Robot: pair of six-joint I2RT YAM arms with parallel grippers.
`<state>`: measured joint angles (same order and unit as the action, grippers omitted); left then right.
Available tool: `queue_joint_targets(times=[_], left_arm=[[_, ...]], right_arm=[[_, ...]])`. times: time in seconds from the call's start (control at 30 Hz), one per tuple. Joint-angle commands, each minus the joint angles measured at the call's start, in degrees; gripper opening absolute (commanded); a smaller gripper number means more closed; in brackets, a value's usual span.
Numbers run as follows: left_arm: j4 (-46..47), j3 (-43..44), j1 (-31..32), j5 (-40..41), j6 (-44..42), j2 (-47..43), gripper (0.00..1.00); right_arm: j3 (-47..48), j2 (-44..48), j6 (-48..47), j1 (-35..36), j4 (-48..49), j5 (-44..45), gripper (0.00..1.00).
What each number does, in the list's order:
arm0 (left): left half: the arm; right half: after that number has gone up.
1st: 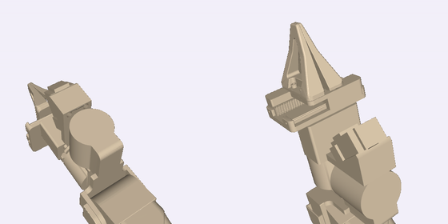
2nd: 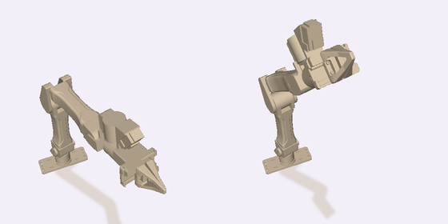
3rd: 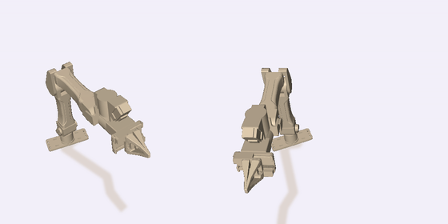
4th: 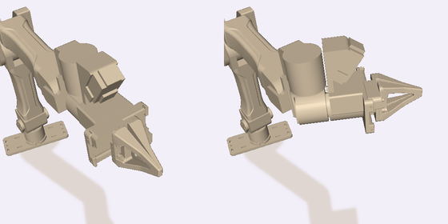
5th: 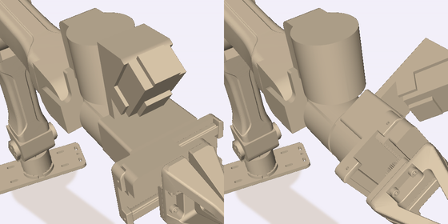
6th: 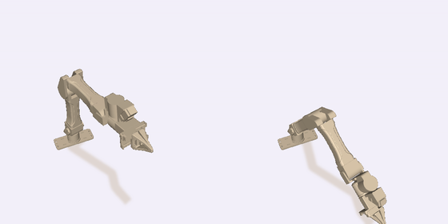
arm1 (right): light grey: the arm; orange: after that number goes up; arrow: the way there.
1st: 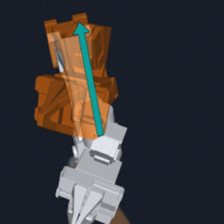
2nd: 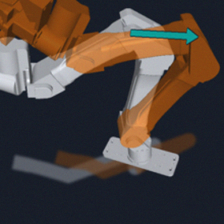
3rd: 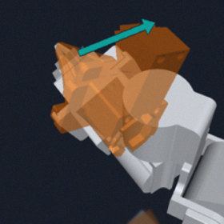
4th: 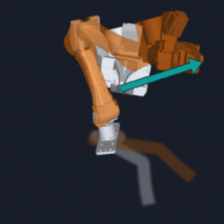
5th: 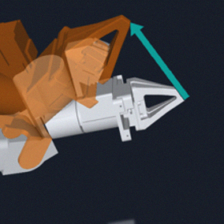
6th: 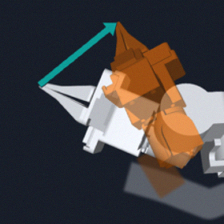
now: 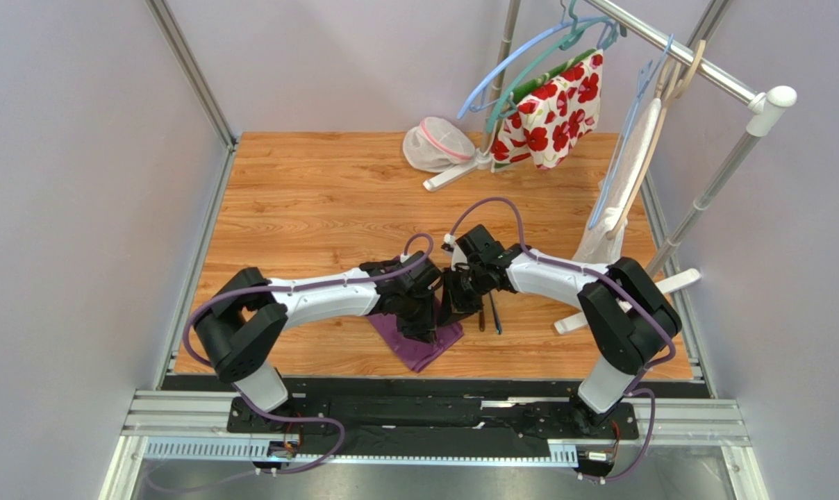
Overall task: Fold the napkin into a case and place the utensils inside
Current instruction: Smooth out the 2/3-rectangle-folded napkin at the center of the board, then stuff the top corner of the smaller-rectangle-folded napkin at the center of the board.
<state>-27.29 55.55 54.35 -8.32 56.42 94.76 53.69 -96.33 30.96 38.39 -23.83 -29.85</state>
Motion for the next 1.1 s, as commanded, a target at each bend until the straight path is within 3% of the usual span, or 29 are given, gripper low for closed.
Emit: queue_joint_targets(times=[0.0,0.13,0.27,0.43,0.53,0.67,1.07], left_arm=[[-2.68,2.46,0.15,2.42,-1.23,-6.68,0.28],[-6.27,2.02,-3.36,3.48,-1.84,-11.34,0.29],[-6.64,0.35,-12.14,2.61,-5.08,-16.18,0.17],[-8.03,2.98,-24.26,0.23,-10.45,-12.42,0.06],[-9.35,7.11,-27.44,-0.92,-12.29,-7.41,0.04],[-9.89,11.94,-28.94,-0.39,-13.01,-0.3,0.02],[-9.54,15.28,-30.7,1.37,-13.8,9.29,0.0]], right_arm=[[2.38,1.5,-1.69,0.28,-1.21,-1.26,0.0],[3.61,1.24,-1.87,1.51,-1.39,-2.15,0.0],[4.4,1.06,-1.25,4.93,-0.78,-2.41,0.0],[3.79,-0.78,-0.29,7.39,1.15,-3.38,0.0],[2.56,-1.05,-0.2,7.49,2.21,-3.38,0.0],[0.89,-2.28,-0.46,7.58,3.18,-3.02,0.0],[-2.18,-5.18,-1.69,7.49,4.67,-0.83,0.0]])
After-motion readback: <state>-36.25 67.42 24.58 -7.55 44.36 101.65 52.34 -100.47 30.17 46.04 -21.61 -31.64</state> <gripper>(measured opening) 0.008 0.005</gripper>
